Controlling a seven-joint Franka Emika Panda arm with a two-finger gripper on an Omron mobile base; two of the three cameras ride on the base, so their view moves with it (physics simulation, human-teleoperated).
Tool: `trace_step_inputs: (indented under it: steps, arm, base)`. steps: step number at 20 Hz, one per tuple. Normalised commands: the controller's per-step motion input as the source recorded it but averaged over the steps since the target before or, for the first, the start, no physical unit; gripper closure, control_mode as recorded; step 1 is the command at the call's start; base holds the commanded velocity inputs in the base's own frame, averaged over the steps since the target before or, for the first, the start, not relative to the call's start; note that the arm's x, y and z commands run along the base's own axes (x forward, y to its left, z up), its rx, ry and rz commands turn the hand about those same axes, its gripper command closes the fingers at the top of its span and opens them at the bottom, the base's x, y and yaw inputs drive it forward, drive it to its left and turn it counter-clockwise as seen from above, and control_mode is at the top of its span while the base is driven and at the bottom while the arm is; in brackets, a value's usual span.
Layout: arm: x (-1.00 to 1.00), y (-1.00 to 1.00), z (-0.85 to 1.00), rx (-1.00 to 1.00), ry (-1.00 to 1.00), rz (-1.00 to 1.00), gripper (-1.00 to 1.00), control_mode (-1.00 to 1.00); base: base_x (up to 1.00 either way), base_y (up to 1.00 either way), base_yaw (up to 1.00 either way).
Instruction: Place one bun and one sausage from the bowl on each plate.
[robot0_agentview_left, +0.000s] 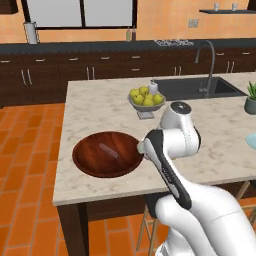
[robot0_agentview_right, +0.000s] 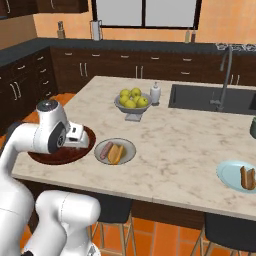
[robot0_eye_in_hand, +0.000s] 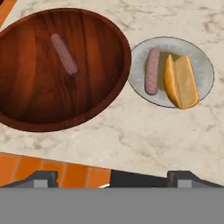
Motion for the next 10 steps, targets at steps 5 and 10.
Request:
trace_step_inputs:
  steps: [5,10]
  arm:
    - [1.0,1.0,0.01,-0.08,0.0,0.15,-1.0,-1.0]
    - [1.0,0.93,-0.19,0.0,0.03,0.11,-1.0,-1.0]
  base:
    - [0.0,0.0,0.0]
    - [0.0,0.0,0.0]
